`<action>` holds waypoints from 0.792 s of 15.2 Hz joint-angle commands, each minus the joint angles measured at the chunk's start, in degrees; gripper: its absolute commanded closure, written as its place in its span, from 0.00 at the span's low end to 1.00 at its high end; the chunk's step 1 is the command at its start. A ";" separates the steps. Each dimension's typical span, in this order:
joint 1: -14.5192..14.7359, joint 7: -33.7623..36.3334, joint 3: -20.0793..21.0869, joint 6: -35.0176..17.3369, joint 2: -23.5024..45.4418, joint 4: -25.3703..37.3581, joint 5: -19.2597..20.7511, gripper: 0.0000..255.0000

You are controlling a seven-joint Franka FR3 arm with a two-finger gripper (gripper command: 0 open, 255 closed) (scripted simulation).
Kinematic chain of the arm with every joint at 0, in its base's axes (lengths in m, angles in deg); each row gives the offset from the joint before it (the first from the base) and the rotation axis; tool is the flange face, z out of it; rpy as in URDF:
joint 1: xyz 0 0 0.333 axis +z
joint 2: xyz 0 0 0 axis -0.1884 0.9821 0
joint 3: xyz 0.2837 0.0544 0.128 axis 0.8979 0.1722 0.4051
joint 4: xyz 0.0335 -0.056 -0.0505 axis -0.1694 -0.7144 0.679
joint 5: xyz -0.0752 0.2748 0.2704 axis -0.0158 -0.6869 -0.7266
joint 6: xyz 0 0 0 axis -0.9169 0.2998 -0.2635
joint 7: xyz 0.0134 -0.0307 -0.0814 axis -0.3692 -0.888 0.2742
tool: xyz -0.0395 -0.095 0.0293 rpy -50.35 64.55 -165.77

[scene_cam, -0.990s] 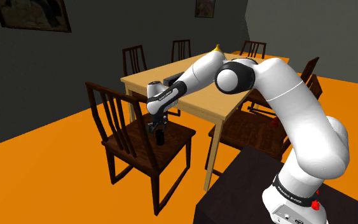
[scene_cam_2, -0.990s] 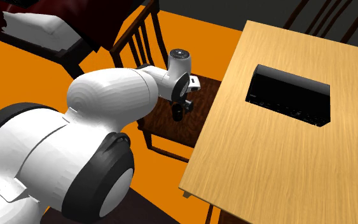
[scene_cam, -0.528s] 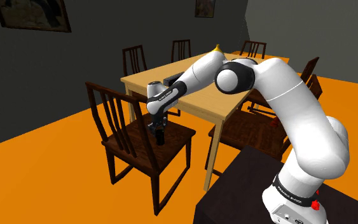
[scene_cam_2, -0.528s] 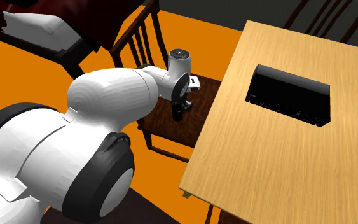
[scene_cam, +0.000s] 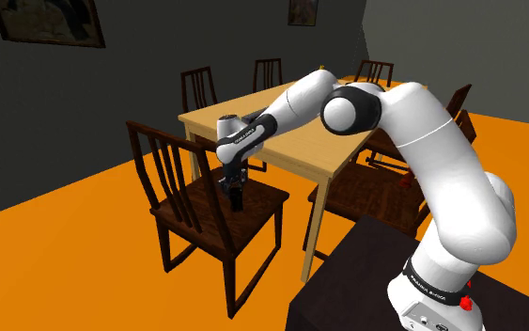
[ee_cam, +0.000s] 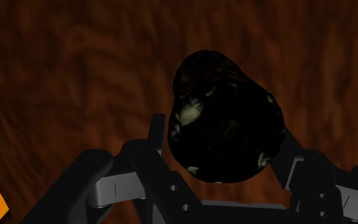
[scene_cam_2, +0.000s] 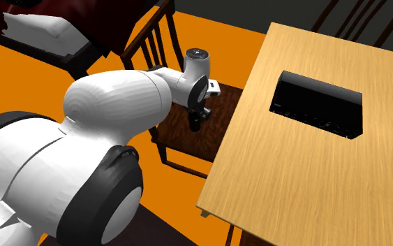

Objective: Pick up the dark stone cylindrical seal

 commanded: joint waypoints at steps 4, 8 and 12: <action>-0.13 -0.14 0.15 2.23 -2.60 -0.35 -0.17 1.00; -0.20 -0.23 0.27 4.09 -4.60 -0.49 -0.31 1.00; -0.24 -0.28 0.33 5.16 -5.60 -0.43 -0.38 1.00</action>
